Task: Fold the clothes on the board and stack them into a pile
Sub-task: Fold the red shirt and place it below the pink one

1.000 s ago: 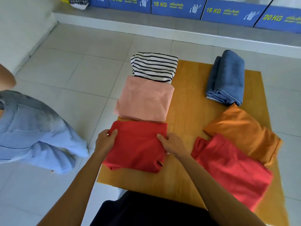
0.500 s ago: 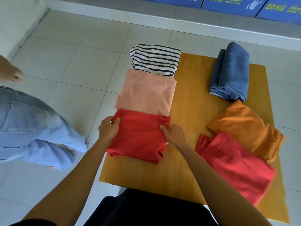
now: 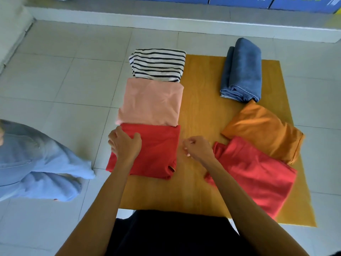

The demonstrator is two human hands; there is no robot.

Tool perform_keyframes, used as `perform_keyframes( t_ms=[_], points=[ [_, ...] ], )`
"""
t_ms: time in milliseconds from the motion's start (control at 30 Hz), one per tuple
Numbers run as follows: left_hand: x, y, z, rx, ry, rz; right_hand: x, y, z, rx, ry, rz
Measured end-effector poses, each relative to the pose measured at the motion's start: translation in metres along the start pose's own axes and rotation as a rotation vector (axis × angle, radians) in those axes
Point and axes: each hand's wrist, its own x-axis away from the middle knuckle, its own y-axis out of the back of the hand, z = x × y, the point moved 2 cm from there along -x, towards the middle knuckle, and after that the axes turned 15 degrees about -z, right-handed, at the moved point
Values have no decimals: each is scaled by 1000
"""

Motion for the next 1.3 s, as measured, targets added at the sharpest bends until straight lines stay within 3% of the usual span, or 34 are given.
perform_keyframes(
  t_ms=[100, 267, 367, 433, 500, 600, 700, 900, 1033, 1167, 1300],
  points=[
    [42, -8, -21, 63, -199, 24, 10, 35, -25, -95, -30, -85],
    [112, -48, -55, 127, -444, 499, 33, 101, -78, -351, -91, -322],
    [148, -77, -69, 68, -491, 723, 46, 146, -119, -268, -101, -565],
    [168, -95, -76, 26, -484, 785, 56, 174, -150, -116, -175, -748],
    [186, -111, -80, -15, -460, 805, 62, 192, -183, 29, -286, -812],
    [206, -130, -83, 17, -365, 781, 65, 195, -227, 48, -554, -667],
    [215, -138, -82, 47, -311, 776, 68, 173, -242, -186, -666, -498],
    [207, -138, -62, 38, -317, 819, 66, 148, -230, -381, -634, -417],
    [193, -123, -42, 142, -193, 841, 69, 147, -219, -432, -574, -410],
    [188, -107, -27, 283, -13, 853, 66, 142, -196, -639, -549, -264],
    [173, -81, -21, 427, 52, 858, 72, 128, -165, -797, -499, -170]
  ],
)
